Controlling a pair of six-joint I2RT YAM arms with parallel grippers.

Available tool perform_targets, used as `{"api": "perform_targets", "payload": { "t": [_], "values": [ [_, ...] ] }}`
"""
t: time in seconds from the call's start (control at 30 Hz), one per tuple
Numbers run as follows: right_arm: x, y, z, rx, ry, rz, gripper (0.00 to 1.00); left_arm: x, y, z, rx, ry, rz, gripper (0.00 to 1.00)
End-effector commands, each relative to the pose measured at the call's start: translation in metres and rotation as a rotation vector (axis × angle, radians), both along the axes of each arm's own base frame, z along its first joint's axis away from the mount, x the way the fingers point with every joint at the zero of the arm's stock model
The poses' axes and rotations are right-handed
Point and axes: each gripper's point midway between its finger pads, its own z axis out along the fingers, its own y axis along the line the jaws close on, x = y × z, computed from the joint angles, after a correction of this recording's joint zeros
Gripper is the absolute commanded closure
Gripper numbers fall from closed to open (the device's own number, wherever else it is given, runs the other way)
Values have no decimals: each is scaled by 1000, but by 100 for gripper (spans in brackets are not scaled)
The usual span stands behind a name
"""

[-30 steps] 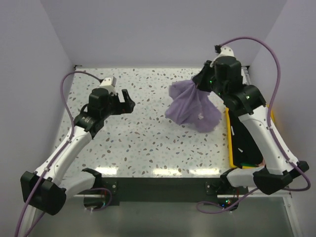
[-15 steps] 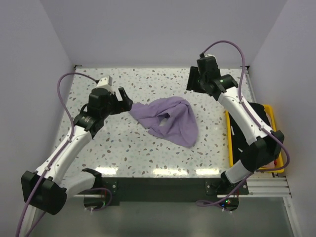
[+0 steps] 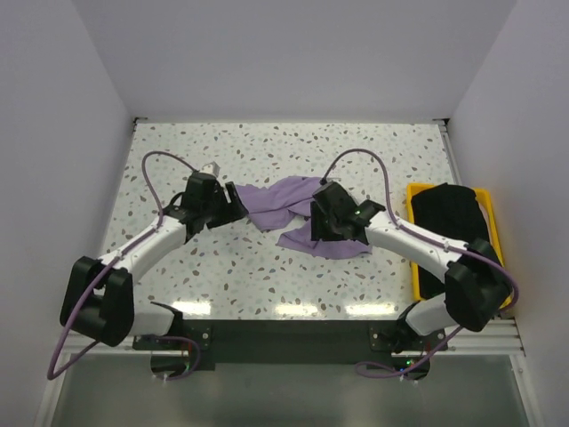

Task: Fold and stack the t-shirts
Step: Flatten the tshirt out

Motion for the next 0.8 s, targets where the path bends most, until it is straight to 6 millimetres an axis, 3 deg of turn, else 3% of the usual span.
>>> {"api": "perform_targets", "payload": {
  "t": [0.0,0.1,0.4,0.57,0.67,0.7,0.77],
  "values": [
    [18,35,9,85,-99,-39,48,19,-11,1,-62,-30,15,30],
    [24,46,-5,49,-96,-35,47,31,-7,-12,-27,-9,59,32],
    [33,44,-44,-30,-70,-74,34,67,11,-55,102,59,209,33],
    [32,41,-60,-61,-46,-81,36,89,7,-65,120,58,227,32],
    [33,37,-66,-89,-42,-85,53,99,6,-70,127,55,235,35],
    [33,35,-66,-97,-44,-86,66,100,6,-75,134,62,235,40],
    [35,32,-65,-108,-49,-90,78,108,3,-71,129,48,233,49]
  ]
}}
